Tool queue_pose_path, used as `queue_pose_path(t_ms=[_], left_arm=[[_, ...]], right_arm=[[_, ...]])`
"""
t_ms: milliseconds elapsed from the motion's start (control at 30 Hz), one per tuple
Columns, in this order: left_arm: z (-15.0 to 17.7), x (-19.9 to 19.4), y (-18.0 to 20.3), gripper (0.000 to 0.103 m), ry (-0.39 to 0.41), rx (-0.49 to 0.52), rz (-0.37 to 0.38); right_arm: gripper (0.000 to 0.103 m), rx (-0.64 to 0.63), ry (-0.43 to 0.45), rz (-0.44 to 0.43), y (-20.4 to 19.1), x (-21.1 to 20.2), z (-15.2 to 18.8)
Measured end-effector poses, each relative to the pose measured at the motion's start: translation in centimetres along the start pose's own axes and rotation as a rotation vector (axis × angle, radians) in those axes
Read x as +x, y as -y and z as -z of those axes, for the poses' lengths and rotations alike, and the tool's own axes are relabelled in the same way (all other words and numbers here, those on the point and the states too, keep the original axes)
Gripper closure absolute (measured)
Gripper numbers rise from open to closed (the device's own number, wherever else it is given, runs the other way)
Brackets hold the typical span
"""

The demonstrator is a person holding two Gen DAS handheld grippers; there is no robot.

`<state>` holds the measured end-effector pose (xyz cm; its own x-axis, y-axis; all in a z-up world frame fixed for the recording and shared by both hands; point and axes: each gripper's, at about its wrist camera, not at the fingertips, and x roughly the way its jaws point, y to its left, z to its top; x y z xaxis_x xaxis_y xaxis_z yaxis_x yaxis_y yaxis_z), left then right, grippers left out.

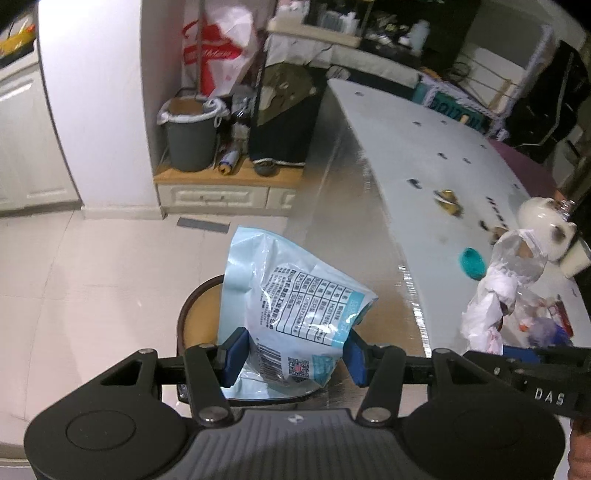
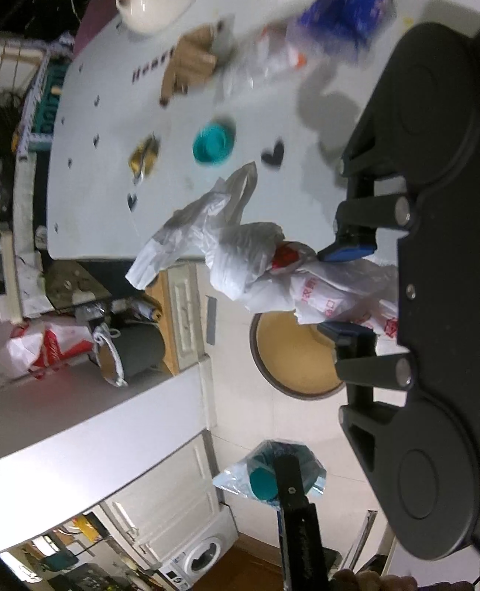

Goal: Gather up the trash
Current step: 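Carry the white bag and light-blue bag with both tools over the wastebasket, then open both tools to drop the bags into the wastebasket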

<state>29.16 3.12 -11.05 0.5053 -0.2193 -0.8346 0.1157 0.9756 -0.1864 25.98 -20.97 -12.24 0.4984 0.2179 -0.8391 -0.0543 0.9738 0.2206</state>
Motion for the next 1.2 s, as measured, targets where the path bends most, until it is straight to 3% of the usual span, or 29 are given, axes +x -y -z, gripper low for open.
queue_pose_path(t_ms=[467, 867, 1200], left_arm=[[-2.0, 9.6, -8.0, 0.048, -0.157, -0.166, 0.000], [-2.7, 19.2, -12.3, 0.048, -0.301, -0.266, -0.008], [-2.3, 26.6, -15.8, 0.048, -0.381, -0.385, -0.021]], right_arm=[[0.068, -0.038, -0.157, -0.055, -6.2, 11.5, -2.5], [0.067, -0.058, -0.308, -0.060, -7.6, 22.8, -3.7], [0.066, -0.025, -0.375, -0.074, -7.7, 30.4, -4.1]])
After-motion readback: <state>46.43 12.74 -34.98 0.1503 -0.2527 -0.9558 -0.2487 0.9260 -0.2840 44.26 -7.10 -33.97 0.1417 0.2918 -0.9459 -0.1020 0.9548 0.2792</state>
